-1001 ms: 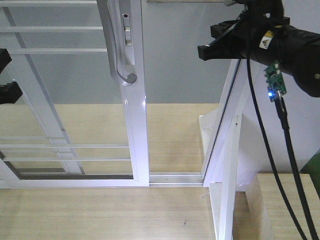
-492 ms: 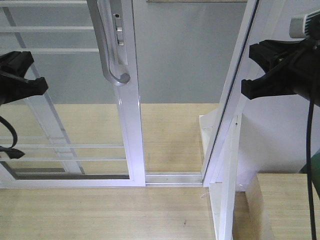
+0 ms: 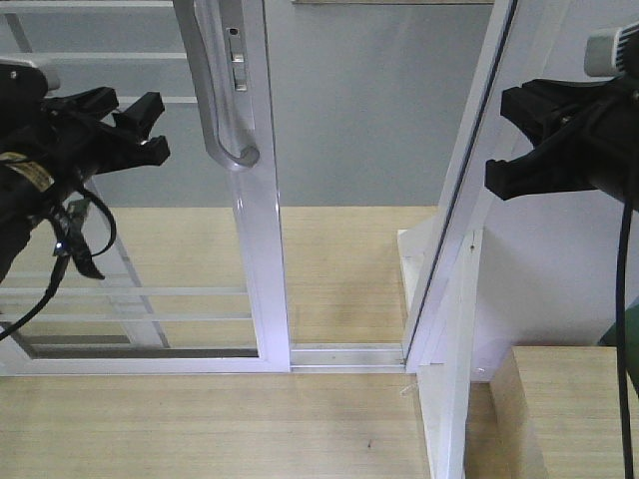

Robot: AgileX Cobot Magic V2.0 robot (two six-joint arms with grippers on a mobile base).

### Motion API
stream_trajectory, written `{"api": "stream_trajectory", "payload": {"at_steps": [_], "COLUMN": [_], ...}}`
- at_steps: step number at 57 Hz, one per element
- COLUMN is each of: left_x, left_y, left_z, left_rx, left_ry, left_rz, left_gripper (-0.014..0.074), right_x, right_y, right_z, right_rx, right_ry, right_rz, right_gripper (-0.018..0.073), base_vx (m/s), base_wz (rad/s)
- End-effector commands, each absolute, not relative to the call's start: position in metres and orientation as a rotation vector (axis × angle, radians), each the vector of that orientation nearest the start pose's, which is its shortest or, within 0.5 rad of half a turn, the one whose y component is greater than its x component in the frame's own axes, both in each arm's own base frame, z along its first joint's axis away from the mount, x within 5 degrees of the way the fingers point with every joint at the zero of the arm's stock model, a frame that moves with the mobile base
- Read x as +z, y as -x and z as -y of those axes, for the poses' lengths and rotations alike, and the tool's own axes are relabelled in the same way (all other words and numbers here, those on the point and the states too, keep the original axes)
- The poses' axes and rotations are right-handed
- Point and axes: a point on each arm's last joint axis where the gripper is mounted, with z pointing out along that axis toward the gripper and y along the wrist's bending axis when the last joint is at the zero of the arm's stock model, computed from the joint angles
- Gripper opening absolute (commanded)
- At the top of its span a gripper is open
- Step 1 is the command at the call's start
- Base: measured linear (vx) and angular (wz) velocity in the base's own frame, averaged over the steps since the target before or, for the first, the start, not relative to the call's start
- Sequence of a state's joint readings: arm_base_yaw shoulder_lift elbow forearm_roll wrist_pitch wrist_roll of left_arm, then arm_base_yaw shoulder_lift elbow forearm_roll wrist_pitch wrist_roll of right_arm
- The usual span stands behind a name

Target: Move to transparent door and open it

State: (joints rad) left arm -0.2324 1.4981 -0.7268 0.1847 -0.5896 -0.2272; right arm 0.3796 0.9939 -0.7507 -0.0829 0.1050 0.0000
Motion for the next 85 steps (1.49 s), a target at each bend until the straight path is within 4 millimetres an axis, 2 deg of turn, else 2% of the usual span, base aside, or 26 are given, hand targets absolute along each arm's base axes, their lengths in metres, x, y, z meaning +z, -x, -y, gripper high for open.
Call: {"api": "stream_trajectory", "payload": {"at_steps": [1,8,15,24,33,47,52,68,85], "left_x": [0.287,0.291,0.292,0.292,0.287,0.293,0.297,0.294,0.292], "left_y": [-0.321,-0.345,-0.36,-0.373,-0.386,-0.388,-0.388,-0.393,-0.395], "left_z": [0.088,0.093,0.103,0.124,0.129,0.124,0.124,0.12,0.119], "left_rx": [-0.344,-0.347,-0.35,-0.359,-0.334,-0.369,-0.383,-0.308,-0.309], "left_ry": [-0.227,-0.22,-0.267,-0.36,-0.36,-0.223,-0.219,-0.199,-0.168], "left_rz": [-1.507,-1.503,-1.485,-1.473,-1.551,-1.563,-1.514,-1.472,-1.44], "left_gripper": [0.0484,0.0484,0.0484,0.0483,0.0482,0.0482,0.0482,0.0482,0.0482], "right_x": [0.36,0.36,0.36,0.361,0.361,0.357,0.354,0.35,0.35], "right_y": [-0.201,-0.201,-0.201,-0.201,-0.201,-0.205,-0.207,-0.211,-0.211], "right_z": [-0.079,-0.079,-0.079,-0.079,-0.079,-0.081,-0.082,-0.083,-0.083], "right_rx": [0.202,0.202,0.202,0.203,0.202,0.201,0.2,0.2,0.205], "right_ry": [0.405,0.405,0.405,0.404,0.404,0.409,0.411,0.414,0.408], "right_rz": [-1.662,-1.662,-1.662,-1.661,-1.66,-1.68,-1.69,-1.706,-1.707], "right_gripper": [0.0001,0.0001,0.0001,0.0001,0.0001,0.0001,0.0001,0.0001,0.0001], "base_vx": [0.0,0.0,0.0,0.0,0.0,0.0,0.0,0.0,0.0], "base_wz": [0.0,0.0,0.0,0.0,0.0,0.0,0.0,0.0,0.0]}}
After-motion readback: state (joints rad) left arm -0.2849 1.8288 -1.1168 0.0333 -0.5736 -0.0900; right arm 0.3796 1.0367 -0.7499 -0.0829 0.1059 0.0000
